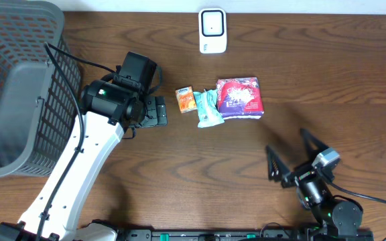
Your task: Scan the item barcode
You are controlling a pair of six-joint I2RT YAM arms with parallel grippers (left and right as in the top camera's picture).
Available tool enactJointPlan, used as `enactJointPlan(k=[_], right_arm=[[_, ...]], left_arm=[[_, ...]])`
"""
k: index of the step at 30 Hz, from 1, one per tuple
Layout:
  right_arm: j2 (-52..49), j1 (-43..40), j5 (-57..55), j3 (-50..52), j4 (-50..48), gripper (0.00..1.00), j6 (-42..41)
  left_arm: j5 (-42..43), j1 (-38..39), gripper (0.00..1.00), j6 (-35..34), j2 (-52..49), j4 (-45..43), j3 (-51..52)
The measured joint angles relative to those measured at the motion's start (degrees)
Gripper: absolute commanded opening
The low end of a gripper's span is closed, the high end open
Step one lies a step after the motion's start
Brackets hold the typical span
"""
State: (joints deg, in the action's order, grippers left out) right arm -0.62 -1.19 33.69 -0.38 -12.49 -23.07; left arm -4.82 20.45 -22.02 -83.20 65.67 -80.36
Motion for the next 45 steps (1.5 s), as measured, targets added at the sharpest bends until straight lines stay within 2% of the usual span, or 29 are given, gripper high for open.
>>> enactJointPlan(k=[3, 6, 9, 11, 15, 17, 21, 26, 28, 31, 35, 43, 45], right_arm=[[-0.13, 0.00, 5.95, 0.04, -9.14, 0.99, -11.61], [-0.02, 0.00, 8.41, -0.15, -21.51, 0.99, -18.56], [0.13, 0.00, 8.11, -1.79, -23.21, 0.99, -21.92], [-0.70, 0.00, 7.65, -4.61, -17.22, 0.99, -21.62], [-8.26, 0.00, 6.67, -16.55, 4.22, 0.99, -13.90], [-17.84, 0.02, 6.16, -27.61, 19.61, 0.99, -5.03], [-38.84, 0.22, 4.87, -47.30, 38.51, 0.99, 5.73], [-63.56, 0.26, 4.83, -69.24, 59.28, 0.99, 14.12], [-72.06, 0.26, 6.21, -76.13, 63.71, 0.99, 15.54], [-80.87, 0.26, 10.27, -81.96, 65.02, 0.99, 15.74], [-88.85, 0.46, 13.11, -83.56, 62.27, 0.99, 15.58], [-100.43, 4.57, -4.04, -83.58, 62.07, 0.99, 8.76], [-102.57, 5.07, -5.70, -83.58, 61.02, 0.93, 7.76]], left_arm=[[0.00, 0.00, 0.98, 0.00, 0.00, 0.00, 0.02], [0.02, 0.00, 0.98, 0.00, 0.00, 0.02, 0.02], [0.02, 0.00, 0.98, 0.00, 0.00, -0.02, 0.02], [0.02, 0.00, 0.98, 0.00, 0.00, 0.00, 0.02], [0.07, 0.00, 0.98, 0.00, 0.00, 0.02, 0.02], [0.07, 0.00, 0.98, 0.00, 0.00, -0.04, 0.00], [0.15, 0.00, 0.98, 0.00, -0.02, 0.02, 0.04], [0.15, 0.00, 0.98, 0.00, -0.02, 0.00, 0.07], [0.13, 0.00, 0.98, 0.00, -0.02, -0.07, 0.07], [0.15, 0.00, 0.98, 0.00, -0.02, 0.02, 0.07], [0.15, 0.00, 0.98, 0.00, -0.02, 0.00, 0.07], [0.15, 0.00, 0.98, 0.00, -0.02, 0.02, 0.07], [0.15, 0.00, 0.98, 0.00, -0.02, 0.00, 0.07]])
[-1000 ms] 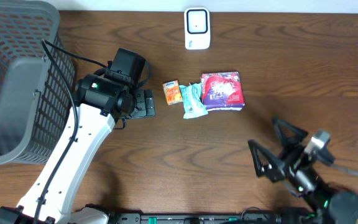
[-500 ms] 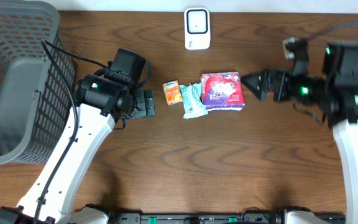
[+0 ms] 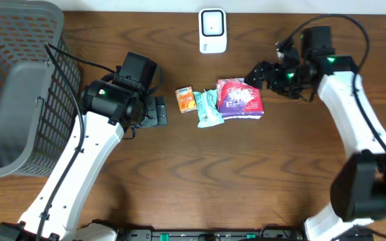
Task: Scan the item barcode
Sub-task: 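Reach the right gripper to the floral Carefree pack and grasp it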
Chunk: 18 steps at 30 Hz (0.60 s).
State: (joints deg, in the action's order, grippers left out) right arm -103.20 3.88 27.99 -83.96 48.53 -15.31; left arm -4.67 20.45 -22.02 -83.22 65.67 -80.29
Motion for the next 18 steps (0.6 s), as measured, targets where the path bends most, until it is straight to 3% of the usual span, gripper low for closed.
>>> enactJointPlan(k=[8, 14, 18], right_arm=[[-12.09, -0.26, -1.55, -0.02, -1.86, 0.77, 0.61], [-19.89, -1.11, 6.99, -0.31, -2.58, 0.18, 7.19], [-20.00, -1.73, 8.48, -1.05, -2.21, 0.01, 8.35]], left_arm=[[0.00, 0.00, 0.98, 0.00, 0.00, 0.04, 0.00], [0.00, 0.00, 0.98, 0.00, 0.00, 0.02, 0.00], [0.00, 0.00, 0.98, 0.00, 0.00, 0.02, 0.00]])
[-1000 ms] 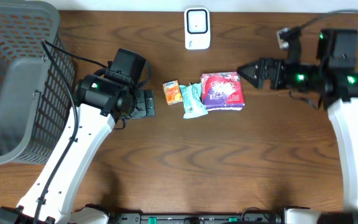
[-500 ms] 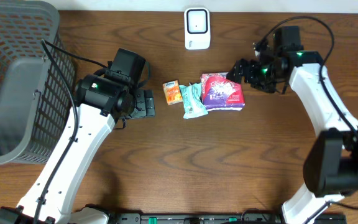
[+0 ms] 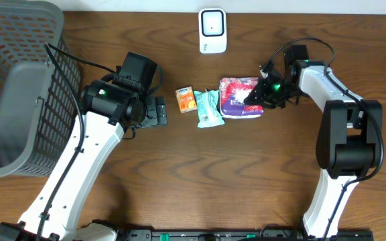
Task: Scan the item barcode
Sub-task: 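Reach the right gripper to the floral Carefree pack and grasp it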
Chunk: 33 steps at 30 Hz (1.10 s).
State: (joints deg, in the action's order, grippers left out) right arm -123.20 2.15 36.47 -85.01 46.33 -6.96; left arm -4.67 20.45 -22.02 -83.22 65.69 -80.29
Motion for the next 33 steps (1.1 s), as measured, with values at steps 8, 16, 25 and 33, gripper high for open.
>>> enactJointPlan(k=[8, 16, 25, 33], right_arm=[[2.67, 0.68, -14.69, -7.30, 14.03, 0.01, -2.78], [15.80, 7.34, -48.74, -16.83, 23.98, 0.01, -13.05], [10.95, 16.28, -79.23, -11.32, 29.00, 0.07, -24.92], [2.80, 21.68, -77.42, -9.16, 25.73, 0.43, -26.91]], left_arm=[[0.00, 0.00, 0.98, 0.00, 0.00, 0.00, 0.00], [0.00, 0.00, 0.98, 0.00, 0.00, 0.00, 0.00], [0.00, 0.00, 0.98, 0.00, 0.00, 0.02, 0.00], [0.00, 0.00, 0.98, 0.00, 0.00, 0.00, 0.00]])
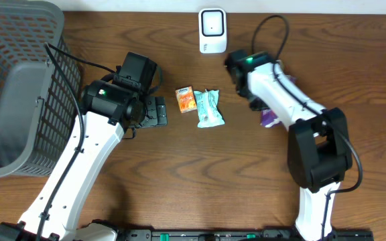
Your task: Scan the item barcode
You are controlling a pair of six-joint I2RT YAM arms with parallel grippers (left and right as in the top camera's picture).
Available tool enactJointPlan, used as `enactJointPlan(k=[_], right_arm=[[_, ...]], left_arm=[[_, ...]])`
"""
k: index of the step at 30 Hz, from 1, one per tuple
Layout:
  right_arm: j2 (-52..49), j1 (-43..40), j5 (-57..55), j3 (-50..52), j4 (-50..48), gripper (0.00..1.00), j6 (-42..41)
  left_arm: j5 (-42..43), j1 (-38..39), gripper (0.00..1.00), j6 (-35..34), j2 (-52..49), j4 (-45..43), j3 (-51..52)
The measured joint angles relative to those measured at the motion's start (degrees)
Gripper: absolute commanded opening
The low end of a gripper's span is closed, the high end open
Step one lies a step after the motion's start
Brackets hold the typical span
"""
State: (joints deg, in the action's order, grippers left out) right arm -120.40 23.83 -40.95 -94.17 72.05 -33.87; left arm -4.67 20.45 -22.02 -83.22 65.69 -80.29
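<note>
A white barcode scanner [212,30] stands at the table's far edge. An orange packet [185,99] and a teal packet [208,108] lie side by side in the middle. Of the red-purple package [271,118] only a purple corner shows, sticking out from under my right arm. My right gripper [256,103] is folded back beneath its own arm and looks shut on that package; its fingers are mostly hidden. My left gripper [155,110] rests open on the table, left of the orange packet, holding nothing.
A large grey mesh basket [19,87] fills the left end of the table. My right arm's elbow [245,63] reaches close to the scanner. The table's far edge runs just behind the scanner.
The red-purple package has left its place beside the teal packet and now sits further right and nearer, under my right arm. The right arm has folded, elbow toward the scanner. The left arm has not moved.
My right arm was first low at the near right edge, the three items lying together. It then stood open beside the red-purple package, then at the package's right edge. Now the package is away from the other two, at the gripper. The left arm stayed still.
</note>
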Motion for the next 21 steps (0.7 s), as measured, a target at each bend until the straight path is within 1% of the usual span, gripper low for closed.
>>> enactJointPlan(k=[2, 3, 5, 6, 7, 9, 13, 15, 16, 17, 18, 19, 20, 21], right_arm=[[0.13, 2.36, 1.84, -0.76, -0.76, 0.46, -0.04], [0.13, 3.26, 2.95, -1.42, -1.20, 0.52, 0.04], [0.13, 4.90, 6.54, -3.63, -1.62, 0.54, 1.14], [0.13, 5.33, 8.41, -4.83, -1.68, 0.55, 1.73], [0.13, 5.60, 11.02, -6.69, -1.55, 0.59, 2.38], [0.13, 5.49, 15.28, -10.36, -0.57, 0.63, 3.74], [0.13, 3.61, 22.49, -19.41, 4.33, 0.84, 5.92], [0.13, 1.64, 26.38, -23.78, 6.95, 0.90, 7.39], [0.28, -0.39, 28.96, -26.29, 8.31, 0.89, 8.79], [0.35, -1.77, 30.36, -27.23, 9.22, 0.86, 9.66], [0.37, -3.30, 32.24, -28.06, 10.88, 0.76, 10.69], [0.46, -4.92, 33.57, -28.24, 12.04, 0.64, 11.43], [0.46, -6.19, 34.75, -28.26, 12.90, 0.56, 12.31], [0.46, -7.56, 36.00, -28.20, 13.42, 0.45, 12.83]], left_arm=[[0.00, 0.00, 0.98, 0.00, 0.00, 0.00, 0.00], [0.00, 0.00, 0.98, 0.00, 0.00, 0.00, 0.00], [0.00, 0.00, 0.98, 0.00, 0.00, -0.02, 0.00], [0.00, 0.00, 0.98, 0.00, 0.00, 0.00, 0.00], [0.00, 0.00, 0.98, 0.00, 0.00, 0.00, 0.00], [0.00, 0.00, 0.98, 0.00, 0.00, -0.02, 0.00], [0.00, 0.00, 0.98, 0.00, 0.00, -0.02, 0.00], [0.00, 0.00, 0.98, 0.00, 0.00, 0.00, 0.00], [0.00, 0.00, 0.98, 0.00, 0.00, 0.02, 0.00], [0.00, 0.00, 0.98, 0.00, 0.00, 0.02, 0.00], [0.00, 0.00, 0.98, 0.00, 0.00, 0.02, 0.00], [0.00, 0.00, 0.98, 0.00, 0.00, -0.02, 0.00], [0.00, 0.00, 0.98, 0.00, 0.00, 0.00, 0.00], [0.00, 0.00, 0.98, 0.00, 0.00, 0.00, 0.00]])
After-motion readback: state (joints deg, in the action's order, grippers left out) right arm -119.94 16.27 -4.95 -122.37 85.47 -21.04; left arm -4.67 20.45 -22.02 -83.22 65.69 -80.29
